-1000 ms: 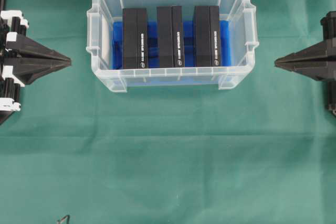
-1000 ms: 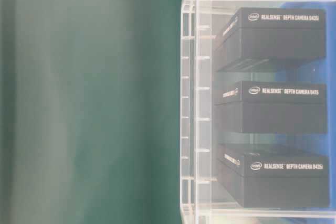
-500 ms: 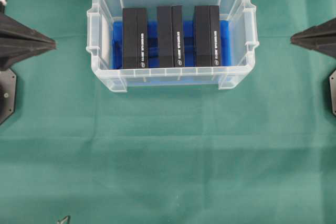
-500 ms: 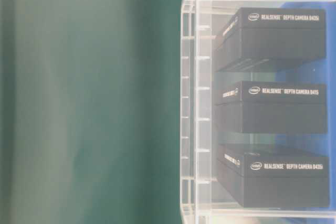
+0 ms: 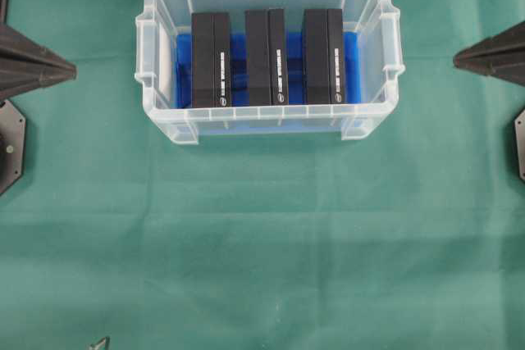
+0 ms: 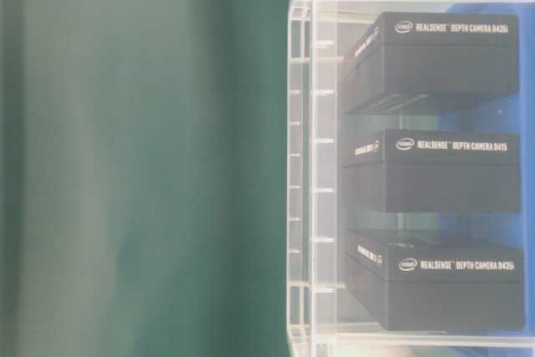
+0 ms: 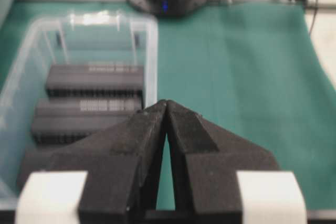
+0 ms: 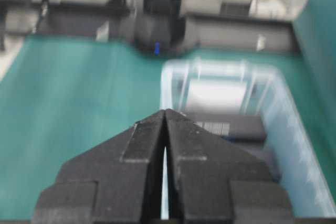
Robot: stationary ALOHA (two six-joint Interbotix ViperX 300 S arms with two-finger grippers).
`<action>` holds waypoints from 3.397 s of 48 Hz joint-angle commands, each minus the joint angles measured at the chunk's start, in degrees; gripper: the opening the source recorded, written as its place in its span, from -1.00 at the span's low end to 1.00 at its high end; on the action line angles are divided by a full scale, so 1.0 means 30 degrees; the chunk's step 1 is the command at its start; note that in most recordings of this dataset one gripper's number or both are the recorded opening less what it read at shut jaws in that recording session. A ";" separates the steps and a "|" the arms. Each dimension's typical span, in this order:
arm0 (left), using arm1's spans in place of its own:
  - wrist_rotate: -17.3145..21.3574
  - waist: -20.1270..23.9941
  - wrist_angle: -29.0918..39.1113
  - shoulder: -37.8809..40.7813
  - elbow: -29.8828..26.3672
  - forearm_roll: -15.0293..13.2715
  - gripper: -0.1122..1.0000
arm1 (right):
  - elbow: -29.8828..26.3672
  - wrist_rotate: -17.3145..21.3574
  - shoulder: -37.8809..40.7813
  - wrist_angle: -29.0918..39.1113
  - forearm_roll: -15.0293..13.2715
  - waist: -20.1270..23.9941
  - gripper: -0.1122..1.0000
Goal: Take the box out of the case with the left arm.
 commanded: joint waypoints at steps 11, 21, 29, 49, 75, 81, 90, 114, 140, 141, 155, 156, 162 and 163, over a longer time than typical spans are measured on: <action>-0.1875 -0.0322 1.0869 0.1787 -0.3281 0.0059 -0.80 | -0.3047 0.0264 0.1582 1.0342 -0.0029 -0.0029 -0.80; -0.3193 -0.0908 1.6348 0.3135 -0.4482 0.0059 -0.80 | -0.4277 0.0264 0.3223 1.6787 -0.0088 0.0000 -0.80; -0.4189 -0.1113 1.9160 0.4014 -0.4805 0.0059 -0.80 | -0.4424 0.0264 0.3867 1.9980 -0.0088 -0.0029 -0.80; -0.7354 -0.1113 1.9424 0.3750 -0.4746 0.0088 -0.80 | -0.4424 0.0264 0.3809 1.9893 -0.0234 -0.0029 -0.80; -2.8447 -0.0820 2.0977 0.3867 -0.4746 0.0586 -0.80 | -0.4424 0.0264 0.3809 1.9893 -0.0732 -0.0029 -0.80; -2.8564 -0.0820 2.0947 0.4014 -0.4717 0.1084 -0.80 | -0.4424 0.0264 0.3809 1.9893 -0.0732 -0.0029 -0.80; -2.8477 -0.0820 2.0859 0.3867 -0.4658 0.1406 -0.80 | -0.4424 0.0264 0.3809 1.9893 -0.0732 -0.0029 -0.80; -2.3086 0.4893 2.0215 0.4219 -0.4658 0.1494 -0.80 | -0.4365 0.0264 0.3809 1.9893 -0.0732 -0.0029 -0.80; -1.9424 0.7881 1.9775 0.5068 -0.4600 0.0937 -0.80 | -0.4365 0.0234 0.3809 1.9893 -0.0732 -0.0029 -0.80; -1.9395 0.7881 1.9922 0.5098 -0.4570 0.0937 -0.80 | -0.4365 0.0234 0.3809 1.9893 -0.0732 -0.0029 -0.80; -1.9570 0.7910 2.0391 0.5127 -0.4307 0.0996 -0.68 | -0.4365 0.0234 0.3809 1.9893 -0.0732 0.0000 -0.80; -1.9717 0.7881 2.0420 0.5127 -0.4277 0.0996 -0.61 | -0.4365 0.0234 0.3809 1.9893 -0.0762 -0.0029 -0.80; -2.1094 0.7910 2.0449 0.5098 -0.4248 0.0996 -0.03 | -0.4365 0.0234 0.3809 1.9893 -0.0732 -0.0029 -0.80; -2.1328 0.7910 2.0449 0.5098 -0.4219 0.0996 0.09 | -0.4365 0.0234 0.3809 1.9893 -0.0762 -0.0029 -0.80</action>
